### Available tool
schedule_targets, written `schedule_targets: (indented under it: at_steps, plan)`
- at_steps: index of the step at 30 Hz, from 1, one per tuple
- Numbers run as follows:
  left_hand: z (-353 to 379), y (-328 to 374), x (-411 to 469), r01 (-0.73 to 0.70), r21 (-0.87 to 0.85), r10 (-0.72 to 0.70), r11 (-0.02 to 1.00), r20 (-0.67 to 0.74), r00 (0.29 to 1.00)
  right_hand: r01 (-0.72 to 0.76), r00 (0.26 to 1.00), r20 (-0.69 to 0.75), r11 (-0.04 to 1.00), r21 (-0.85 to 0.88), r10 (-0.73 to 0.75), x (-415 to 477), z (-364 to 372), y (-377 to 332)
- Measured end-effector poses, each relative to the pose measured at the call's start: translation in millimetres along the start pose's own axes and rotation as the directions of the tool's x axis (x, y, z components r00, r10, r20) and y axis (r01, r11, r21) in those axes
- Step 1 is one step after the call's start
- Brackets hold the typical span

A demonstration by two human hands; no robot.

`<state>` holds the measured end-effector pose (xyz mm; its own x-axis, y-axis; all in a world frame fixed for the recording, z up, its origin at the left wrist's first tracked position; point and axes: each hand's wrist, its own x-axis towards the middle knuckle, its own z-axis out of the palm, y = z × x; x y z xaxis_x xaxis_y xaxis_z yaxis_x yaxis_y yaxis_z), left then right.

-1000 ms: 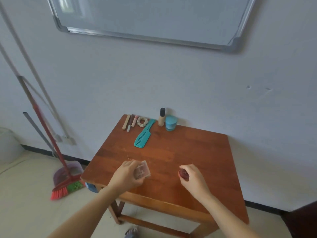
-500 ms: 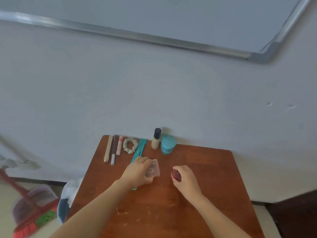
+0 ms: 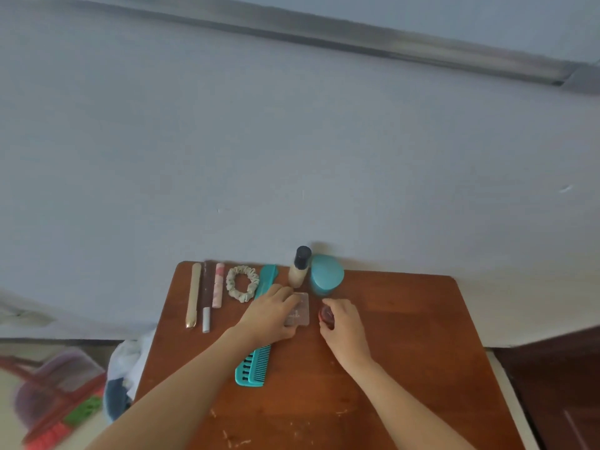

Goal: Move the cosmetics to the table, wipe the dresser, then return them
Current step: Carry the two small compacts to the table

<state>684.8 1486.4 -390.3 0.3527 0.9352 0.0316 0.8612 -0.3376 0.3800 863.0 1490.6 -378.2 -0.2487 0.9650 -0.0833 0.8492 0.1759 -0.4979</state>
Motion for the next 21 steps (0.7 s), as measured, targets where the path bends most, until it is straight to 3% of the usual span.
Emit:
schedule_targets:
  at_steps: [5,14,18,21]
  plan:
    - [0.4,-1.2,-1.0,-0.029,0.091,0.026,0.995,0.037,0.999,0.012,0.997,-0.072,1.0,0.017,-0.011,2.4,10.3,-3.6]
    - [-11.3,-0.3,-14.2,0.004,0.203,0.004,0.979,-0.041,0.999,0.057,0.998,-0.003,0.998,-0.026,-0.057,-7.2,-3.0,4.3]
    - [-21.7,9.9,-29.7,0.079,0.183,-0.06,0.98,-0.105,0.993,0.071,0.997,0.01,0.991,-0.114,-0.07,-21.7,-21.4,16.6]
    - [-32.0,28.7,-42.0,0.175,0.103,-0.17,0.979,-0.061,0.984,0.058,0.998,-0.002,0.987,-0.152,-0.059,-35.9,-37.0,23.1]
